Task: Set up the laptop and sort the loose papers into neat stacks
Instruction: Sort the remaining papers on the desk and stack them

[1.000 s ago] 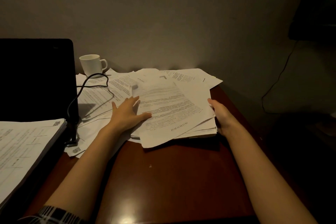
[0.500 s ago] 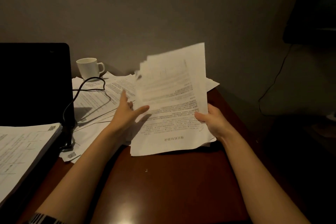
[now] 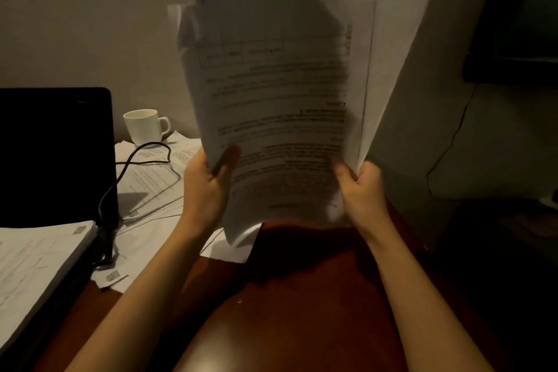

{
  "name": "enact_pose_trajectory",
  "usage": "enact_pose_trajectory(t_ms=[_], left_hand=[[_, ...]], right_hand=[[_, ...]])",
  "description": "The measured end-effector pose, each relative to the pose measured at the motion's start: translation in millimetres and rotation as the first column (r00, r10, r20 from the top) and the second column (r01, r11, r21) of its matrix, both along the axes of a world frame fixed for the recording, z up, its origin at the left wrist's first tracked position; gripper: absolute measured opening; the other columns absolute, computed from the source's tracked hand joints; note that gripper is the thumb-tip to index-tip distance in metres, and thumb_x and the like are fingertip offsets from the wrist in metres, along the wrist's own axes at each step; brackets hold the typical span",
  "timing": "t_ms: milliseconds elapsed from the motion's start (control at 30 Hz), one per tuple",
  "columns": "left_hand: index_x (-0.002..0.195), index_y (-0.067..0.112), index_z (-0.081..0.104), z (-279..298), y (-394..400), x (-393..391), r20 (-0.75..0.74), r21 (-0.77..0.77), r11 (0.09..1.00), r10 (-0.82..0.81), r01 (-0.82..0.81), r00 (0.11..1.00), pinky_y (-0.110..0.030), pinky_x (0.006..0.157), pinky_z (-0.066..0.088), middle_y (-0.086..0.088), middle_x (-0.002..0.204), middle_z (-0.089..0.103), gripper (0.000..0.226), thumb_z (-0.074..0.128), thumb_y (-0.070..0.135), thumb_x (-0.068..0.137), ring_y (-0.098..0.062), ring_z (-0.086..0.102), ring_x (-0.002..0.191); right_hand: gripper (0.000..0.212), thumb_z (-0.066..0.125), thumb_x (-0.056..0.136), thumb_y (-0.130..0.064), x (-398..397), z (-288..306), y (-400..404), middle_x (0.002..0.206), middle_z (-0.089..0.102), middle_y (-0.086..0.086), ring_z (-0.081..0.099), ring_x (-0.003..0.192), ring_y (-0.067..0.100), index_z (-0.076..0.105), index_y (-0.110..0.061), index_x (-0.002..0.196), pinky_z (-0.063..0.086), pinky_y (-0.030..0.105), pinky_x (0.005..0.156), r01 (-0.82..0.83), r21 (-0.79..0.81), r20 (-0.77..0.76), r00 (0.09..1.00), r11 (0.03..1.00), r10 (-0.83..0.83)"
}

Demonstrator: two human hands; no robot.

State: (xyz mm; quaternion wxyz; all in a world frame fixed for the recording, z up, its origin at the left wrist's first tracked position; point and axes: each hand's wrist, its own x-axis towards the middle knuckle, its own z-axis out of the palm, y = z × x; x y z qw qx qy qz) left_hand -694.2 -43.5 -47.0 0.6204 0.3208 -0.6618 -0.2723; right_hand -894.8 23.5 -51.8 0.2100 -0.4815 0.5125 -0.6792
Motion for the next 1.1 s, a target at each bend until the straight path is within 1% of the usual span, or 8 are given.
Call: enact_pose_trajectory(t_ms=[100,200,300,467,600,767,967,1100], left_hand=[[0.101,0.031,0.054,5.1,3.1,1.1,-0.087,0.024,0.997,-0.065,0.068,0.994,-0.026,0.072,0.056,0.005,0.101,0.065,0.018,0.065,0.034,0.086,-0.011,0.066,0.091],[0.116,0.025,0.051,7.2,0.0,5.3,-0.167,0.066,0.994,-0.073,0.085,0.983,-0.025,0.073,0.057,0.002,0.108,0.066,0.042,0.067,0.038,0.079,-0.012,0.068,0.094],[0.109,0.025,0.053,2.2,-0.2,3.7,-0.178,0.111,0.990,-0.066,0.086,0.982,-0.025,0.072,0.058,0.004,0.103,0.067,0.037,0.071,0.038,0.079,-0.007,0.068,0.089],[0.101,0.032,0.054,-4.5,0.6,-2.1,-0.114,0.120,0.986,-0.104,0.117,0.988,-0.017,0.069,0.054,0.010,0.100,0.064,0.031,0.070,0.029,0.075,-0.002,0.066,0.088],[0.097,0.032,0.056,-3.8,-5.6,5.0,-0.124,0.129,0.983,-0.115,0.131,0.986,-0.017,0.067,0.055,0.017,0.090,0.069,0.025,0.072,0.031,0.078,-0.005,0.067,0.087],[0.096,0.029,0.051,-6.0,-4.0,-0.9,-0.113,0.071,0.995,-0.060,0.068,0.992,-0.015,0.063,0.054,0.006,0.094,0.061,0.022,0.059,0.009,0.090,-0.001,0.066,0.080],[0.104,0.034,0.049,0.1,-5.1,-2.9,-0.102,0.035,0.998,-0.045,0.049,0.994,-0.036,0.078,0.058,0.006,0.102,0.063,0.023,0.061,0.030,0.086,-0.013,0.066,0.094],[0.125,0.023,0.041,37.3,-3.1,-11.0,-0.157,0.006,1.000,-0.003,0.004,0.988,-0.039,0.078,0.058,-0.002,0.109,0.063,0.053,0.068,0.039,0.081,-0.016,0.067,0.094]], right_hand=[[0.012,0.065,0.086,-0.024,2.5,5.9,5.8,0.085,0.063,-0.009,0.065,0.076,-0.007,0.053,-0.024,0.087,0.052,0.011,0.062,-0.020,-0.058,0.017,1.000,0.998,0.021],[0.030,0.068,0.077,-0.033,-0.3,4.8,5.6,0.104,0.068,0.000,0.068,0.096,0.012,0.053,-0.023,0.101,0.057,0.029,0.078,-0.053,-0.117,0.006,0.998,0.992,0.054],[0.034,0.070,0.073,-0.033,-0.3,1.0,4.6,0.104,0.068,0.000,0.068,0.097,0.014,0.056,-0.022,0.101,0.058,0.037,0.082,-0.064,-0.125,0.093,0.993,0.990,0.076],[0.061,0.079,0.068,-0.041,3.0,-1.3,4.2,0.109,0.068,0.004,0.068,0.099,0.016,0.056,-0.009,0.115,0.058,0.031,0.079,-0.108,-0.072,0.061,0.992,0.992,0.112],[0.041,0.070,0.072,-0.034,-3.1,1.9,6.7,0.105,0.067,0.001,0.068,0.098,0.018,0.047,-0.023,0.104,0.058,0.030,0.076,-0.097,-0.106,0.127,0.986,0.990,0.110],[0.028,0.065,0.087,-0.009,0.6,-0.7,3.3,0.111,0.065,0.000,0.066,0.102,0.014,0.051,-0.025,0.106,0.057,0.034,0.082,-0.061,-0.129,0.003,0.998,0.990,0.062],[0.031,0.063,0.087,-0.005,-2.3,1.9,-1.6,0.103,0.065,-0.009,0.065,0.097,0.005,0.054,-0.028,0.105,0.056,0.021,0.078,0.010,-0.194,0.071,0.997,0.981,0.003],[0.038,0.065,0.085,-0.005,-4.3,2.5,0.6,0.108,0.063,-0.011,0.062,0.101,0.000,0.051,-0.026,0.114,0.052,0.013,0.077,-0.018,-0.198,0.037,0.999,0.980,0.025]])
